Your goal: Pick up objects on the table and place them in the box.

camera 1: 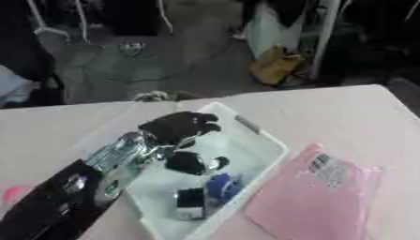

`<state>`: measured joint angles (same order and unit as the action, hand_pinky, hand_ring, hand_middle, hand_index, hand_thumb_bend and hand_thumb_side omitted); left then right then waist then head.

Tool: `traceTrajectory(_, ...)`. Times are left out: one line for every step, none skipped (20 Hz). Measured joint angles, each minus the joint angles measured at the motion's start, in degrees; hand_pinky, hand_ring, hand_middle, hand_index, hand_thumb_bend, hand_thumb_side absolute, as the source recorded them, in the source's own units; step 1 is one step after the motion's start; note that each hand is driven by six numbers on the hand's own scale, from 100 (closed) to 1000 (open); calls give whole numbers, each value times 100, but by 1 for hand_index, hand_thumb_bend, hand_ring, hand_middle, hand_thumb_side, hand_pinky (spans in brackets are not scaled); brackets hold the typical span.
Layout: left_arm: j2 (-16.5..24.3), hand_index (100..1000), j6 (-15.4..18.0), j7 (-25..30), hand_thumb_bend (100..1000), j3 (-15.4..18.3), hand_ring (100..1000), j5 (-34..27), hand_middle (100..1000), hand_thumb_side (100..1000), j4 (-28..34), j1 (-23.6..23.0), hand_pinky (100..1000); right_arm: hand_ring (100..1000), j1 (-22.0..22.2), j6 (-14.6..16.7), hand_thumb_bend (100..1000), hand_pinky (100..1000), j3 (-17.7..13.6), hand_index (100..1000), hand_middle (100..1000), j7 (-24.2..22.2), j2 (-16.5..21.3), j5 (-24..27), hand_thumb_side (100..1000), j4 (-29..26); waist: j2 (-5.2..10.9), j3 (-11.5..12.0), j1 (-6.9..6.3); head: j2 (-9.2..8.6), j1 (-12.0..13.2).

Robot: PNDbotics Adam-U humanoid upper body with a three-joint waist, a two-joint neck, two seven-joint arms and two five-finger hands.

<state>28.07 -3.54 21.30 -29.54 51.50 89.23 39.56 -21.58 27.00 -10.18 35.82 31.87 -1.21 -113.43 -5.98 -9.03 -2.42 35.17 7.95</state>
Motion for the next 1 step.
traceTrajectory(69,1000,-42,-45,505,73,1000,6,1000,1000,86,7,1000,813,3,-1,100,775,0,750,760,1,0,0,1000,0,0,12,0,2,21)
